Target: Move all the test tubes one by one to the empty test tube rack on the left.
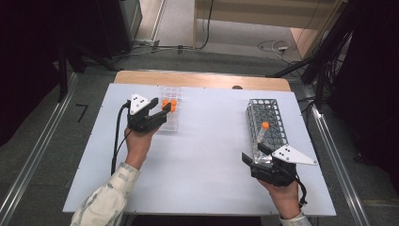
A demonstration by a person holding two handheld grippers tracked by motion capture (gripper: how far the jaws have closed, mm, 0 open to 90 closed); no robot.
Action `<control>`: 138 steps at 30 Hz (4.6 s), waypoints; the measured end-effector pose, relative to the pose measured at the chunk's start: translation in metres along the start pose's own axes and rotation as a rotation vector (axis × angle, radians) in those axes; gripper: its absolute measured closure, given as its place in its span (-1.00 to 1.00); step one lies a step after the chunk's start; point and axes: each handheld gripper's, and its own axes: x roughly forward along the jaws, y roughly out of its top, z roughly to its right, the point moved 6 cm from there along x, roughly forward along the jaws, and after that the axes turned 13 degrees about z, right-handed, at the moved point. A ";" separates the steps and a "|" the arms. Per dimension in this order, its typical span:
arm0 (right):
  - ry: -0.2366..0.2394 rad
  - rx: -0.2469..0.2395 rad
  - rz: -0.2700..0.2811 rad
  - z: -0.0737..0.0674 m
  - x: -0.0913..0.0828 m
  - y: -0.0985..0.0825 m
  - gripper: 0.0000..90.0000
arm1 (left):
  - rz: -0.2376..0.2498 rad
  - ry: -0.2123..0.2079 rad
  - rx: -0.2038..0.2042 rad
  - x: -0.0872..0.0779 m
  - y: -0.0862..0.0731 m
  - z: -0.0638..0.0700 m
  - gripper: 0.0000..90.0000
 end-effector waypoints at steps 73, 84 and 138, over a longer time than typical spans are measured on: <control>-0.301 -0.011 -0.024 0.071 0.042 -0.005 0.01 | -0.046 -0.070 -0.016 -0.069 -0.049 0.034 -0.50; -0.336 -0.024 -0.054 0.074 0.048 -0.006 0.30 | -0.051 -0.074 -0.012 -0.069 -0.051 0.035 -0.50; -0.151 -0.055 0.067 0.008 0.021 0.043 0.60 | -0.054 -0.109 -0.010 -0.069 -0.049 0.044 -0.54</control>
